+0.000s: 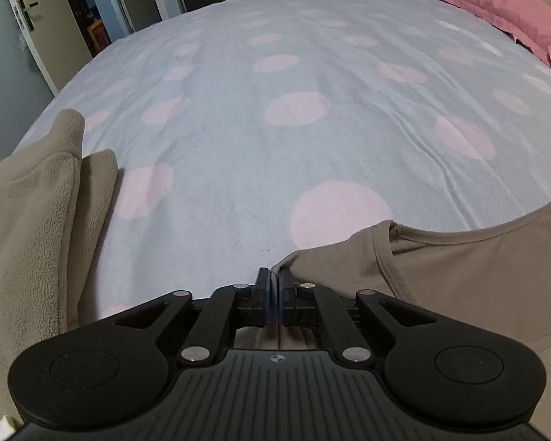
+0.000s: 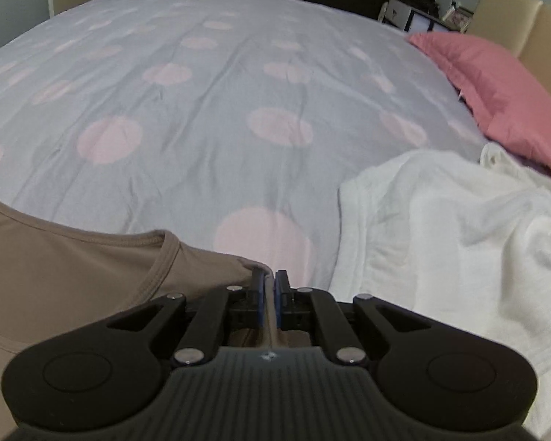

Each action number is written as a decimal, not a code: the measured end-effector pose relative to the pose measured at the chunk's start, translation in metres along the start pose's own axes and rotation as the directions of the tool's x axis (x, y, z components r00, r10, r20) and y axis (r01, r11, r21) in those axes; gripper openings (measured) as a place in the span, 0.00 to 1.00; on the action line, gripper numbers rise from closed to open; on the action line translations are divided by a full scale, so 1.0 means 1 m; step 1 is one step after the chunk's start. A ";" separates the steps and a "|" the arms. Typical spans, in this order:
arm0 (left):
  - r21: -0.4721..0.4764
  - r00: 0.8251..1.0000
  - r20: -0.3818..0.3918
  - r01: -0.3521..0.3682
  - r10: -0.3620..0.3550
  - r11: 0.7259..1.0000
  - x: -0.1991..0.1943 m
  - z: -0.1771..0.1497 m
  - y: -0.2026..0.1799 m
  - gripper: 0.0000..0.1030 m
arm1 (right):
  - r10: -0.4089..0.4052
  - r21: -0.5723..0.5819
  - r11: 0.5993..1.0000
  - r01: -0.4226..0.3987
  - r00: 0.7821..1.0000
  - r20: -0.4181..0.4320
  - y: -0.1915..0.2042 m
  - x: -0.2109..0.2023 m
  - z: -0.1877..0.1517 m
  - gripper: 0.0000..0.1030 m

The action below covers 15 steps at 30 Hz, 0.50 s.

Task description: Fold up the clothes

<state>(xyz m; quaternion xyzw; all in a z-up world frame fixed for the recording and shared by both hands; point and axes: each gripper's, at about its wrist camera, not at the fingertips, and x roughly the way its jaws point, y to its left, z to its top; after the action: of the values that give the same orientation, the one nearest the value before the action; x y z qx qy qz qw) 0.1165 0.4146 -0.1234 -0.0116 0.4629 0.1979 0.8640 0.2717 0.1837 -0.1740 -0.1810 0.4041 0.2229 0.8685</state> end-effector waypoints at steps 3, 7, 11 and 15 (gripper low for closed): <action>-0.014 1.000 -0.017 0.011 -0.011 1.000 -0.003 0.005 0.005 0.18 | -0.001 0.028 1.000 0.001 1.000 0.004 -0.008 -0.008 0.000 0.37; -0.046 1.000 0.003 0.021 -0.021 0.999 -0.014 0.015 0.010 0.29 | 0.007 0.075 0.997 -0.009 1.000 0.021 -0.024 -0.026 0.001 0.43; -0.080 0.999 0.012 0.031 -0.030 0.996 -0.037 0.009 0.024 0.39 | 0.031 0.122 0.992 -0.035 0.999 0.035 -0.041 -0.050 -0.003 0.43; -0.115 0.999 0.005 0.043 -0.042 0.992 -0.068 -0.013 0.037 0.39 | 0.067 0.169 0.983 -0.071 0.997 0.030 -0.058 -0.078 -0.018 0.43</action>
<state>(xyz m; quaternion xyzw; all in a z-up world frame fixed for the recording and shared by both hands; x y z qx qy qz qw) 0.0597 0.4240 -0.0700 -0.0711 0.4491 0.2059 0.8665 0.2466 0.1074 -0.1167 -0.0896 0.4172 0.2199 0.8773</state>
